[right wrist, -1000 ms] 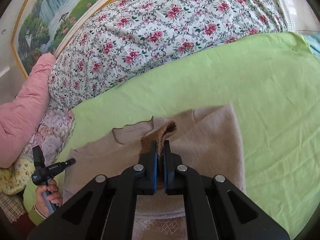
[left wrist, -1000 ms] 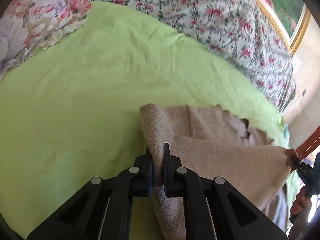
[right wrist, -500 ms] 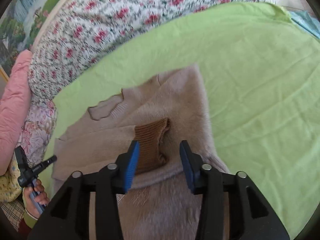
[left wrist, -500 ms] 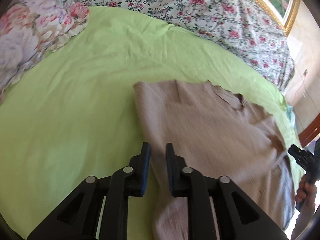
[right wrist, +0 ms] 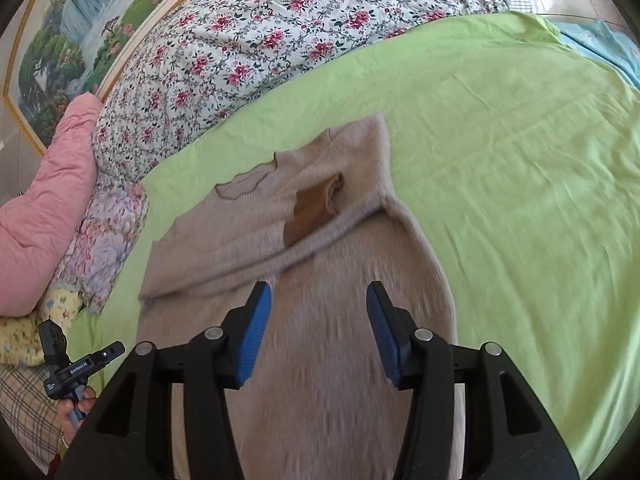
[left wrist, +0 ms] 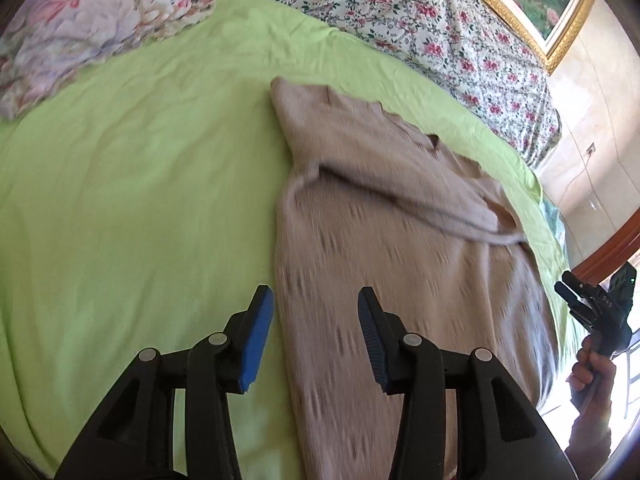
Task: Fold small clothes
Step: 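Move both grippers to the brown ribbed hem of the sweater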
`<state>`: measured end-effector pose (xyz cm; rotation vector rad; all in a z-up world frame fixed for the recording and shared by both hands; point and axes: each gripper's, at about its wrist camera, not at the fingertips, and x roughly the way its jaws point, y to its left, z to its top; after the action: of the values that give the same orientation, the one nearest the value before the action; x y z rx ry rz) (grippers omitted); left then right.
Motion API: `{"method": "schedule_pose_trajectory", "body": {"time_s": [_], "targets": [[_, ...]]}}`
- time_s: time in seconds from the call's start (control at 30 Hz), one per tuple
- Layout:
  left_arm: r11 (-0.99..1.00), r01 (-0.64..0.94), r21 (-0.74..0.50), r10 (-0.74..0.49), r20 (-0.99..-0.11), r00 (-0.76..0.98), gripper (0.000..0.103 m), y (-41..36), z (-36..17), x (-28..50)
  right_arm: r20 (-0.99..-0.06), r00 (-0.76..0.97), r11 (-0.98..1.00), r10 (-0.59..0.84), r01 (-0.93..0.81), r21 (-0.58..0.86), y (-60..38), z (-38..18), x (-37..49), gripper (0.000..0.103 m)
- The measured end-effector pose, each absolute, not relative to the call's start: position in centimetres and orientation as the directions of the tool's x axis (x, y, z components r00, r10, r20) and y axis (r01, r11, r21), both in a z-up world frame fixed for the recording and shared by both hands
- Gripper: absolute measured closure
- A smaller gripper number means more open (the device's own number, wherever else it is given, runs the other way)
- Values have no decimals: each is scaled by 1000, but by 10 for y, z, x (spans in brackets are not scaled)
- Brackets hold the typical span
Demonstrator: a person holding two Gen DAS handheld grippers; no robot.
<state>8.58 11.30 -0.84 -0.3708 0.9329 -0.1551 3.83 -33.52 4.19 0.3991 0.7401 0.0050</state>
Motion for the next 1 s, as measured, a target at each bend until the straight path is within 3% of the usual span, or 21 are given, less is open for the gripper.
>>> {"method": "schedule_pose_trajectory", "body": {"time_s": [0.5,0.57,0.77,1.0], "targets": [[907,46,-418,-386,-786,483,54,90,-41,-21,-652,729,932,209,53,358,-325,34,-28,50],[905,54,-421,-394,-784,481,50,87,-44,-29,-652,721,931,234,26,363,-323,32,-37,50],[884,90,-458,-444,-764,468,47,77,-57,-53,-675,695,943,249,-15,332,-328,29,-69,50],[817,135,-561,-552,-691,466,51,75,-66,-58,-683,678,916,273,34,400,-361,15,-96,48]]}}
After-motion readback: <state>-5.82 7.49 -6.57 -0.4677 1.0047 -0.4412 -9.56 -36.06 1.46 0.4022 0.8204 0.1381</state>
